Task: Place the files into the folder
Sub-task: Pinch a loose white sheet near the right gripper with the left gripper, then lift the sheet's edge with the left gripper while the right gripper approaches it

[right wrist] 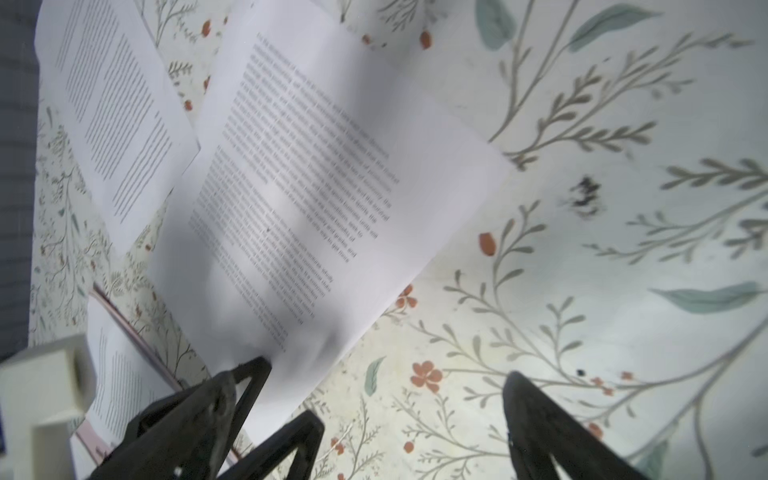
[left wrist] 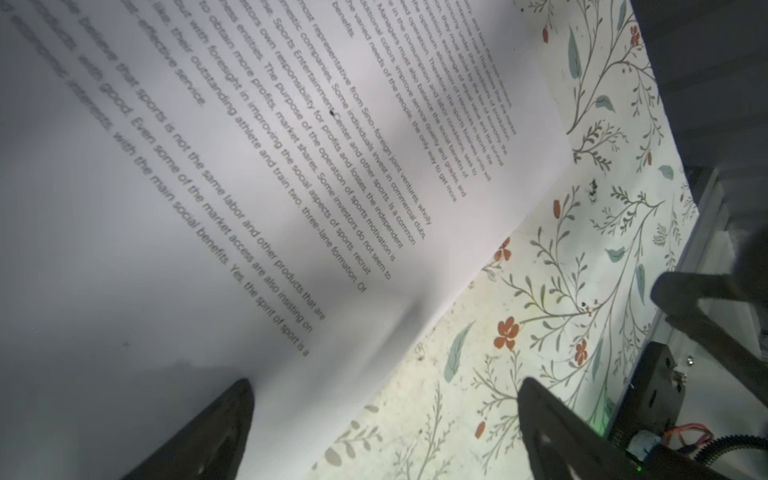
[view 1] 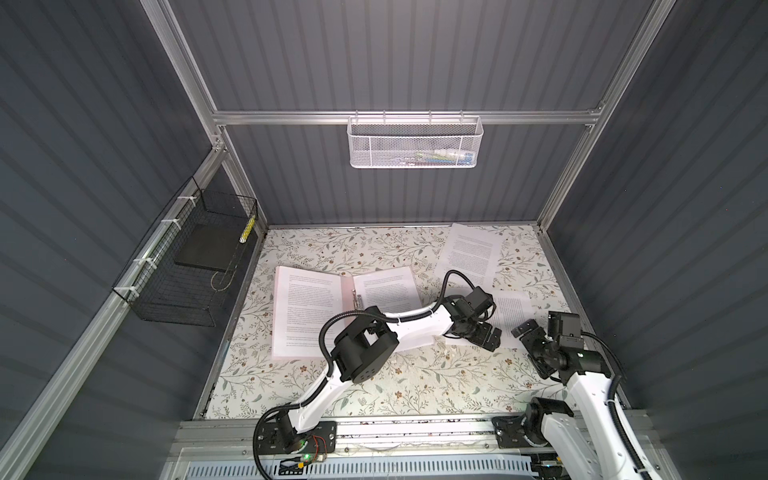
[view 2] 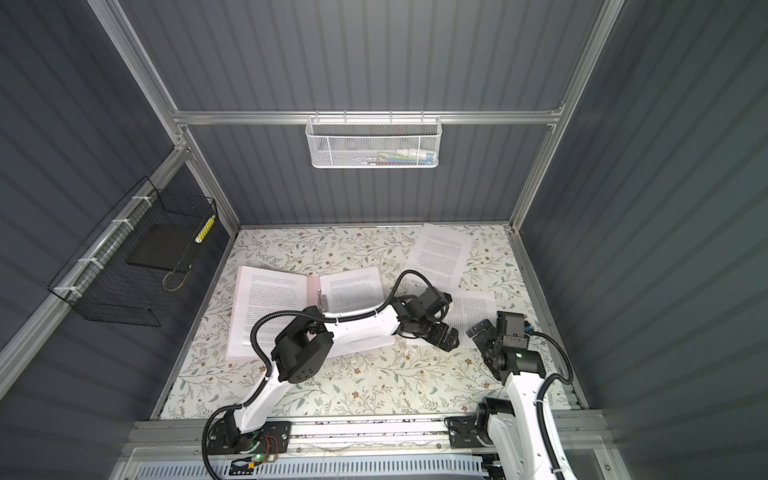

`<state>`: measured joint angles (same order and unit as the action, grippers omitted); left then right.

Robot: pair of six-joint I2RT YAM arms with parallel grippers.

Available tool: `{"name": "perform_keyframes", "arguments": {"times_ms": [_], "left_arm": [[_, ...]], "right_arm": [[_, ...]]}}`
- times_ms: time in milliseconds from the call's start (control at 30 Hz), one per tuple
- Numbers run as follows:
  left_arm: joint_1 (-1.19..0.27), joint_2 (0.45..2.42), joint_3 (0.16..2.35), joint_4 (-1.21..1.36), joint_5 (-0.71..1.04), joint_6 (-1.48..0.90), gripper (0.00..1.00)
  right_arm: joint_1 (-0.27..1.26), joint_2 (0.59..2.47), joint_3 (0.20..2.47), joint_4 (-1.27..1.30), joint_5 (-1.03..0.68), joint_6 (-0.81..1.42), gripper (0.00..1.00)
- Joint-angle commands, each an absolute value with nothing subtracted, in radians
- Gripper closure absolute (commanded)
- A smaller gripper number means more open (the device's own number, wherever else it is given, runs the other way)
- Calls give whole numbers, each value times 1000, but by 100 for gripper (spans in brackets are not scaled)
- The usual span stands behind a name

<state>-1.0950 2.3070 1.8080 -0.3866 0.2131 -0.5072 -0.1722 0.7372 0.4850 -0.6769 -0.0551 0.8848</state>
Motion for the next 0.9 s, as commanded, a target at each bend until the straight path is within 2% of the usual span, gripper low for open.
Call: {"name": "perform_keyframes", "arguments": {"times_ms": [0, 200, 333, 667, 867], "left_arm": [[-1091, 2316, 1711, -482, 214, -568, 0], [-1088, 2268, 1592, -427, 199, -618, 0], [-1088, 2234, 1531, -379, 199, -645, 0], [-1069, 2207, 1486, -360, 212, -634, 0], [-1051, 2197, 1454, -333, 226, -637, 0]], "right_arm": [[-219, 781, 477, -642, -35, 823, 1], [-254, 978, 493, -468, -126, 729, 1], [-255, 1048, 491, -424, -100, 733, 1], [-255, 1289, 576, -394, -113, 731, 1], [-268, 1327, 594, -394, -81, 711, 1]]}}
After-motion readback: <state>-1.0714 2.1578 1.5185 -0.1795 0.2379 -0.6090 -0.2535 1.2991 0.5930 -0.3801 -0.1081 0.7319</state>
